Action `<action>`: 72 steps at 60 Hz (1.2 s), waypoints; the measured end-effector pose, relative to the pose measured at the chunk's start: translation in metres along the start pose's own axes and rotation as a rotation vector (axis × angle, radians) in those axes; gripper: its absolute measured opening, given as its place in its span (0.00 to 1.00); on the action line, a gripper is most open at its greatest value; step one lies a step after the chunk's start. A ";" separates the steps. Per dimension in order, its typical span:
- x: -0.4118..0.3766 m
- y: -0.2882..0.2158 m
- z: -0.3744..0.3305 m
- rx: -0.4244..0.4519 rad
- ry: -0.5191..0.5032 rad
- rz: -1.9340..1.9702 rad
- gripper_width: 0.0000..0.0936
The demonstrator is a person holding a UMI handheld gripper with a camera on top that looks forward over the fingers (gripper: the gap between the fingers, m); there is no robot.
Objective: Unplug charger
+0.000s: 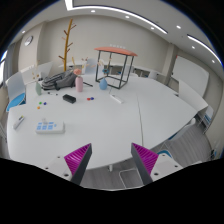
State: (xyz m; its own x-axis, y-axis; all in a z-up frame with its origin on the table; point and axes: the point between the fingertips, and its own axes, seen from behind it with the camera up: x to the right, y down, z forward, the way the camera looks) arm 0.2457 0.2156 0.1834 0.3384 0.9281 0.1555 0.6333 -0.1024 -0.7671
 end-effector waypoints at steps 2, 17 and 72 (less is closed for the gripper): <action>-0.001 -0.001 0.001 0.003 -0.002 -0.009 0.91; -0.050 0.006 0.012 -0.007 -0.103 -0.049 0.91; -0.382 -0.019 0.093 0.234 -0.347 -0.063 0.91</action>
State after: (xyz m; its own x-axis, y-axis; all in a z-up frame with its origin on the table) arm 0.0399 -0.1035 0.0808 0.0246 0.9995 0.0185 0.4569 0.0052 -0.8895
